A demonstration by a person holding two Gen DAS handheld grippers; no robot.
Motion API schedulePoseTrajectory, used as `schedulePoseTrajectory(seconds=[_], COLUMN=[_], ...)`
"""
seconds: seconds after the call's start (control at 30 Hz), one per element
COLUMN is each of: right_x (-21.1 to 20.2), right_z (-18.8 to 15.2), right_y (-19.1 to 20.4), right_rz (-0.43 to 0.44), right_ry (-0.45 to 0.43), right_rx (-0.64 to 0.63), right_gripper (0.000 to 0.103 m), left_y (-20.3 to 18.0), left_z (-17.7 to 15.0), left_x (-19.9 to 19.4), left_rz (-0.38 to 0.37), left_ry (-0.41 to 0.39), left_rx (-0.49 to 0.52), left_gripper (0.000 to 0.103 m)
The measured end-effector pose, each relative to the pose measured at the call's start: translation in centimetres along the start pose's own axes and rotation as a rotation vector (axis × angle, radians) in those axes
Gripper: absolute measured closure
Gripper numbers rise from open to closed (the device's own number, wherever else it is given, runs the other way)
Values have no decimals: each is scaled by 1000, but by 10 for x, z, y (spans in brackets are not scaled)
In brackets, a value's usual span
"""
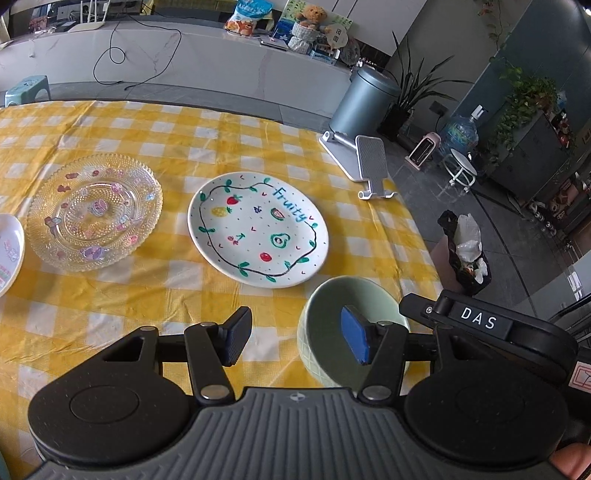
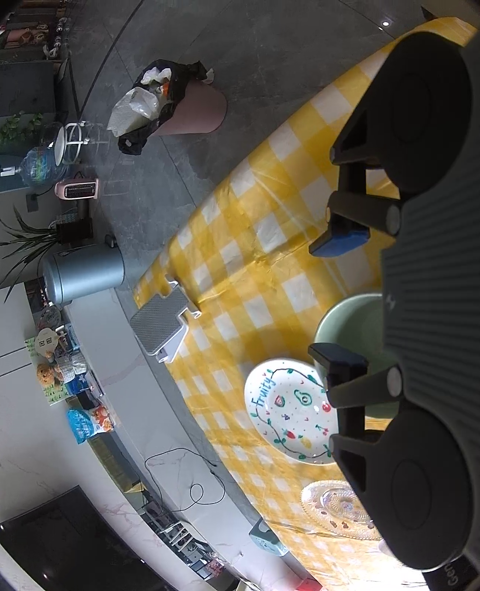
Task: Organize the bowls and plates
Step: 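Move both grippers to the pale green bowl and close them on its rim, then lift the green bowl with both grippers and lower it into the orange bowl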
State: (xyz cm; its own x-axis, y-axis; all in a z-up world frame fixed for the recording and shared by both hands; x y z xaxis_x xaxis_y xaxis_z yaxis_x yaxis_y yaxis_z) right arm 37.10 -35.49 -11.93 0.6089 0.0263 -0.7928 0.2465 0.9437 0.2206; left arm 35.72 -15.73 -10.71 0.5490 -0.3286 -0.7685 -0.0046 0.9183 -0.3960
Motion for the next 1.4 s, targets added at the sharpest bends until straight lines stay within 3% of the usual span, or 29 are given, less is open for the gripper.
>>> schedulePoseTrajectory(seconds=[0.23,0.37,0.6,0.7,0.97,1.4], right_x=[23,29,32,33,27,-18], right_z=[-14,-18,-19,-20,-26,-66], right_y=[-5,-5,-3,-1,6,43], right_rz=[18,18,27,28,33,177], right_ry=[115,140,154,158,160,164], right_rx=[40,46,46,42,3,-29], right_gripper=[69,74,92,97,97,97], left_y=[-6,-8,-8,-11,-9,35], left_z=[-6,-8,-11,-11,-13,-33], left_x=[22,30,38,38,30,-45], left_rz=[20,24,34,39,81,114], left_ry=[68,89,109,106,95,53], left_rx=[19,21,26,33,34,-30], left_gripper=[62,72,88,90,92,93])
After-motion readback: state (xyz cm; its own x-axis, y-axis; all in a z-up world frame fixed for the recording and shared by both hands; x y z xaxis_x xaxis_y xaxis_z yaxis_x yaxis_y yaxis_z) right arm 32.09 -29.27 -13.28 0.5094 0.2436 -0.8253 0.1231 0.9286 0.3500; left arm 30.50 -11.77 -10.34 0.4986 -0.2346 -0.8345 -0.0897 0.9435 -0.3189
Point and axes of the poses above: each gripper's, at about its wrist camera, not at the fingertips, and x roughly the way its jaws point, y to its left, z to its top, the point moved 5 cm from there along x, roughly the way its jaws point, and after that the axes turned 5 degrees about -x, right-handed, at the moved point
